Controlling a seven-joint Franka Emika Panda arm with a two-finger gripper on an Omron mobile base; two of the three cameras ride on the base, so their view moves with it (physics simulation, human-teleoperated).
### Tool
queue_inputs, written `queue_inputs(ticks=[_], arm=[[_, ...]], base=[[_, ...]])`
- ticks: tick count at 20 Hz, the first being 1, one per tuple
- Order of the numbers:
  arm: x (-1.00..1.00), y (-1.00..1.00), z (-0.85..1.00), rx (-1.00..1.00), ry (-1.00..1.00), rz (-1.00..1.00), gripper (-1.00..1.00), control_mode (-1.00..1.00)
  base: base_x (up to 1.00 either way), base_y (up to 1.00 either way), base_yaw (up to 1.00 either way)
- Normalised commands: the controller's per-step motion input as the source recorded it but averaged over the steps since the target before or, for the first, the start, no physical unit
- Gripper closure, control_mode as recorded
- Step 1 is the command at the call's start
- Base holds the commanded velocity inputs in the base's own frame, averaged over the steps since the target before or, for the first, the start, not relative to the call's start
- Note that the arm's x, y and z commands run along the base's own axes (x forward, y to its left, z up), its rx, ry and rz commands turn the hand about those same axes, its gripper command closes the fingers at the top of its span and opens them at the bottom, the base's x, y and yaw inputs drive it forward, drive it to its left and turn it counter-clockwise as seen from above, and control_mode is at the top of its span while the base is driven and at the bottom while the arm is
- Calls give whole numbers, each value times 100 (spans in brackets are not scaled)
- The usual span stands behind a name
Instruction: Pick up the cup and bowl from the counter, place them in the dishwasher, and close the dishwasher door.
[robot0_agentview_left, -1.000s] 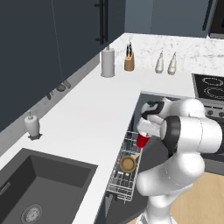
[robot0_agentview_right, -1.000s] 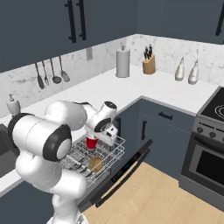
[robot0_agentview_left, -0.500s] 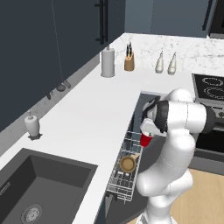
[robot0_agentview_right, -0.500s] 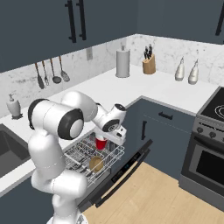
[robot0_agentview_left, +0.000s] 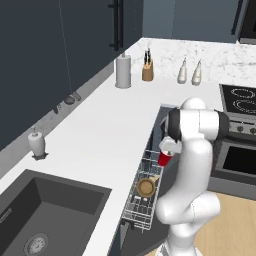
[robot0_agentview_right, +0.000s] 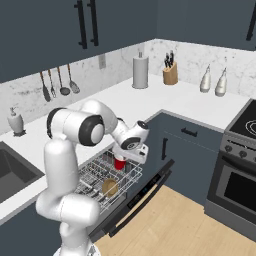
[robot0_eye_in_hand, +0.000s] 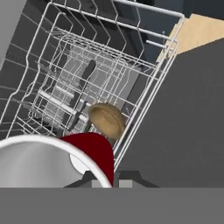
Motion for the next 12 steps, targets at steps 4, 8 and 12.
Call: queue_inputs(ticks=[4, 8, 12], arm=[[33, -1, -30, 8, -11, 15, 100, -100], [53, 0, -26, 4, -1, 8, 100, -100], [56, 3, -27, 0, -1, 2, 100, -100]], base=[[0, 0, 0], [0, 0, 0], [0, 0, 0]])
